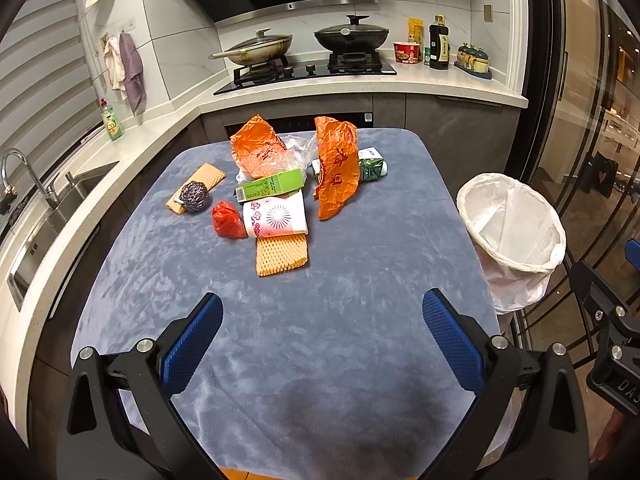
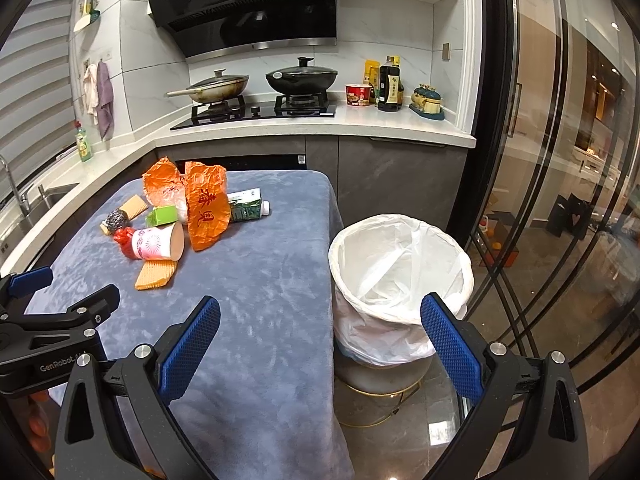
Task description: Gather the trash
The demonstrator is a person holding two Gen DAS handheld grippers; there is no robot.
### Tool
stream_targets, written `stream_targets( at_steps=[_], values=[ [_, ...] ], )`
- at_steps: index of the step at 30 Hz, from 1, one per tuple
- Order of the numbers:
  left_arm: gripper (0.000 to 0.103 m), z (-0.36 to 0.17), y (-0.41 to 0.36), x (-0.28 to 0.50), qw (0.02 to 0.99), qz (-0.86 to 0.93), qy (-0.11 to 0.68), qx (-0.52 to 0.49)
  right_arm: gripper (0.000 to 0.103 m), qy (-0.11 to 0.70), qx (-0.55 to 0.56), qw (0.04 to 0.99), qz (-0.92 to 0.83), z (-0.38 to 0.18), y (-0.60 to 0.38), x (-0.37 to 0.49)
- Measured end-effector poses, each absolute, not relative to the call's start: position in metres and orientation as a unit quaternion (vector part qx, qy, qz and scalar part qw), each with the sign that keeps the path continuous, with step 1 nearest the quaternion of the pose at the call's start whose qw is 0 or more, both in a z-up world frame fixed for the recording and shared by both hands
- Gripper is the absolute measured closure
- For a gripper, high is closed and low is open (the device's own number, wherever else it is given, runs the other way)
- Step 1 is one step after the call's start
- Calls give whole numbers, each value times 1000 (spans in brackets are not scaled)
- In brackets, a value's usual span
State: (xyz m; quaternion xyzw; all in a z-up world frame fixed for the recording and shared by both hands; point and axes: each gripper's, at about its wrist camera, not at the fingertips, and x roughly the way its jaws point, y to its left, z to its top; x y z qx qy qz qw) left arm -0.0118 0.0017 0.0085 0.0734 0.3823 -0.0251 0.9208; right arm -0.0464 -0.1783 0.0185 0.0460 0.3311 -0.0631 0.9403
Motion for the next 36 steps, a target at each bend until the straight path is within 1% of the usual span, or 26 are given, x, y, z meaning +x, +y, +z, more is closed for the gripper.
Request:
stream_targets(
  at_steps=[36],
  values=[
    [8, 14, -15, -18, 921, -41, 380, 81, 7, 328, 48, 941, -74, 22, -189, -52]
  ],
)
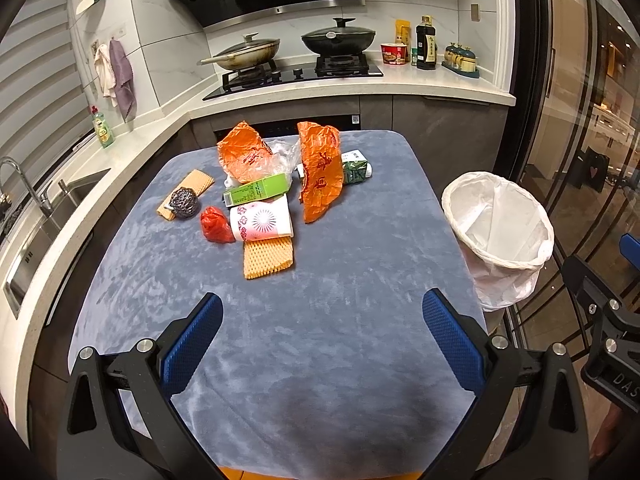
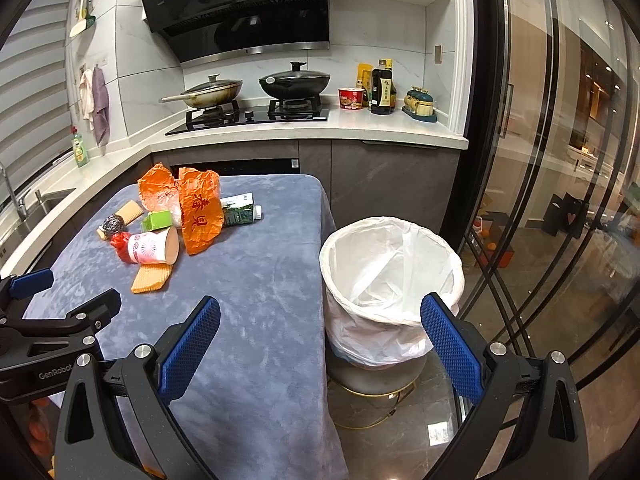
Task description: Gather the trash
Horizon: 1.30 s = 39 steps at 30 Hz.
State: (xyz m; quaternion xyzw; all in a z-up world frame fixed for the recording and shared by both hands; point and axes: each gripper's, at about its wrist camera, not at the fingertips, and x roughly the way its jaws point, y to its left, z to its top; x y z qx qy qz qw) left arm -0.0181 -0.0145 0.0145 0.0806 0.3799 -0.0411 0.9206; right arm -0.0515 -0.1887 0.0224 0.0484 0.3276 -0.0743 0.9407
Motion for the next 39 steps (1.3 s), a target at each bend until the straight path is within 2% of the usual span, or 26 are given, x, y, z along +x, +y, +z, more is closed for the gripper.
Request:
stream_targets(
  at_steps=[39],
  values=[
    [8, 5, -13, -15, 918, -43, 386, 78, 7, 331, 54, 938, -83, 13, -190, -51]
  ],
)
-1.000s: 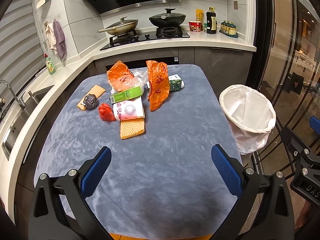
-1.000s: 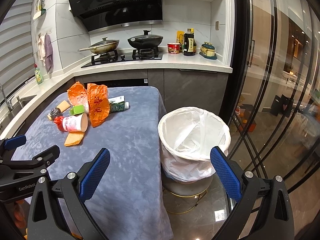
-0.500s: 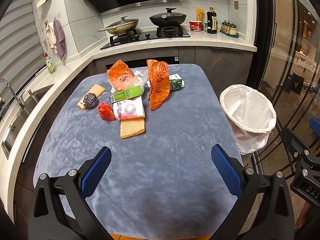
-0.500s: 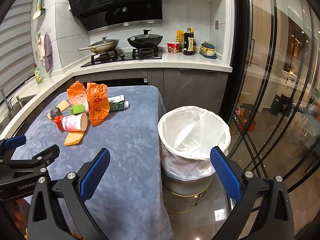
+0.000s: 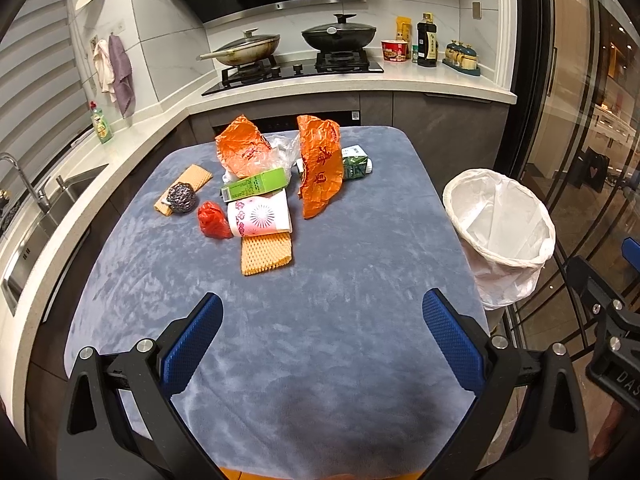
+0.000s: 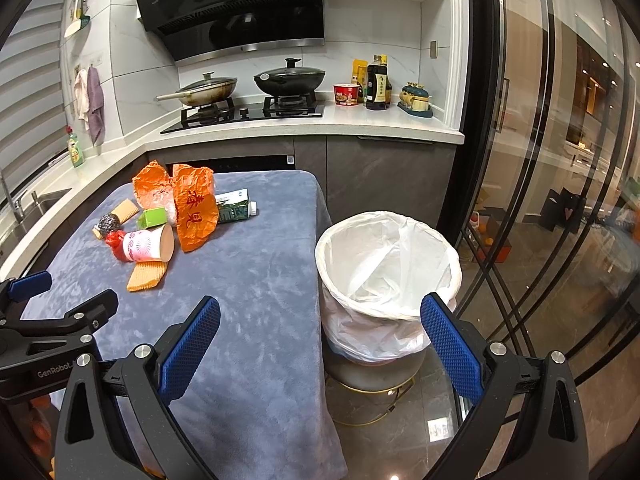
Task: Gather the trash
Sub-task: 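Grasp the orange plastic bag with the right gripper while the left gripper grasps the red bag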
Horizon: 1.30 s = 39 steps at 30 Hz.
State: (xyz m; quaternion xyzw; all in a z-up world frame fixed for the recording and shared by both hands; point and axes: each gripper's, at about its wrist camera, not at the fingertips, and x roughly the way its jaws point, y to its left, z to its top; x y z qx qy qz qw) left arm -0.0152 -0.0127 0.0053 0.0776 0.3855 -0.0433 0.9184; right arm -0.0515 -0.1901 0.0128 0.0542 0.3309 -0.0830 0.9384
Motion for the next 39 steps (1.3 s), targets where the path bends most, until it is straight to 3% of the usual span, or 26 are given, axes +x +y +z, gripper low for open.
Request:
stream_targets(
  at_steps=[11, 28, 39],
  values=[
    [8, -19, 41, 39, 914, -8, 405, 34, 7, 334, 60, 938, -73, -1, -171, 7],
    [8, -69, 138, 126, 898, 53, 436, -22, 7, 353, 47, 935, 5, -37, -67, 175],
    [8, -83, 167, 163, 894, 22, 442, -69, 24, 373, 68, 925, -2, -63, -39, 239]
  ],
)
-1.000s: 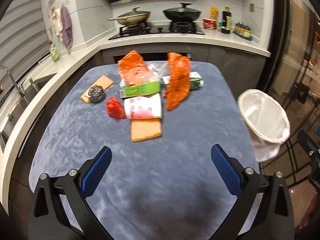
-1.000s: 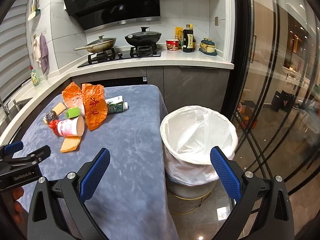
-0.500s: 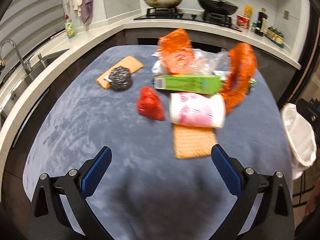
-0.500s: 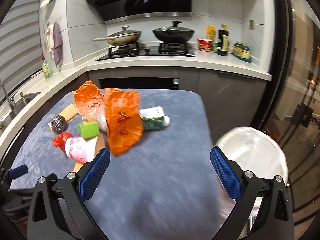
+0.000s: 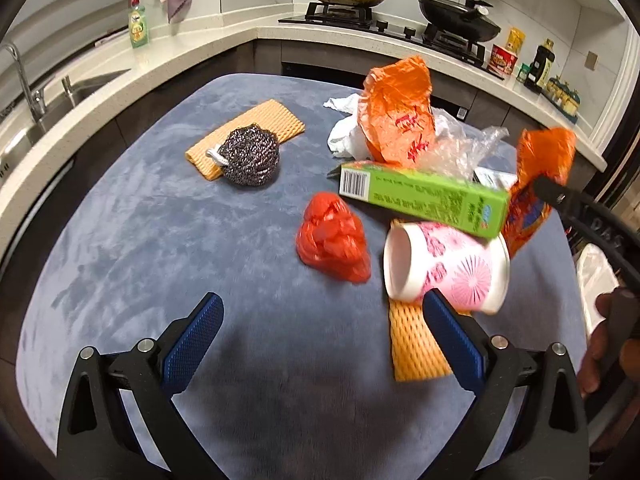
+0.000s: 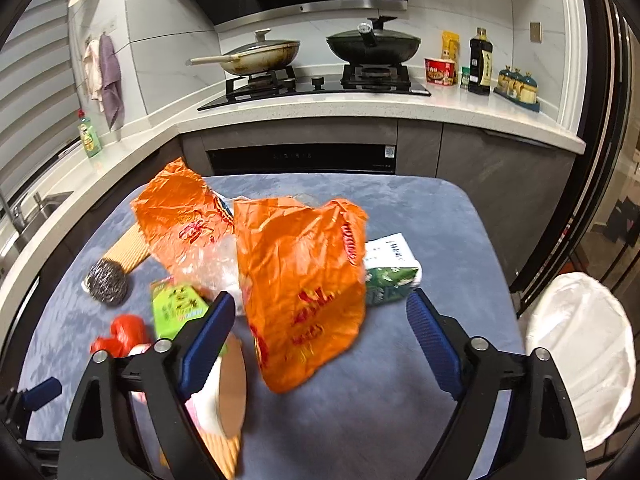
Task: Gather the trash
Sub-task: 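Grasp the orange plastic bag with the right gripper while the left gripper grasps the red bag, then carry both bags over the white bin and open both grippers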
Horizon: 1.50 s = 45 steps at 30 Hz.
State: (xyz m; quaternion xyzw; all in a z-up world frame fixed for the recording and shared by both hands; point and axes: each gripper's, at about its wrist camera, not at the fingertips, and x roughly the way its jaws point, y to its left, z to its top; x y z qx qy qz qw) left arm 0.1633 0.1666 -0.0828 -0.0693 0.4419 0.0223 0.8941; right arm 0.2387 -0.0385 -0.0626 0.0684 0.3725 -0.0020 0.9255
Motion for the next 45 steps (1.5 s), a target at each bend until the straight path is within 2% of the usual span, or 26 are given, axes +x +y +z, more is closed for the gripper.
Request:
stream_targets(
  at_steps=[5, 6, 8, 12, 20, 27, 30, 33, 37, 45],
  values=[
    [8, -83, 178, 180, 895, 17, 436, -98, 52, 396, 76, 915, -8, -77, -40, 250],
    [8, -83, 180, 183, 894, 17, 436, -102, 55, 398, 78, 914, -8, -80, -41, 250],
    [8, -84, 184, 188, 894, 17, 435, -110, 70, 401, 80, 912, -9, -82, -44, 247],
    [8, -88, 191, 198, 893, 20, 432, -121, 88, 403, 82, 911, -13, -83, -49, 238],
    [9, -98, 193, 210, 891, 19, 435, -127, 90, 386, 86, 918, -29, -66, -66, 214],
    [29, -106, 192, 215, 885, 8, 448, -130, 90, 374, 86, 923, -39, -51, -78, 198],
    [30, -106, 192, 214, 885, 10, 447, -130, 90, 370, 86, 924, -42, -47, -81, 191],
    [44, -108, 192, 212, 886, 6, 448, -124, 90, 366, 86, 925, -44, -43, -85, 186],
    [71, -108, 189, 212, 881, -9, 456, -124, 90, 359, 87, 928, -49, -36, -90, 177],
    [76, -82, 188, 193, 894, -4, 434, -109, 90, 331, 97, 936, -70, -10, -114, 150]
  ],
)
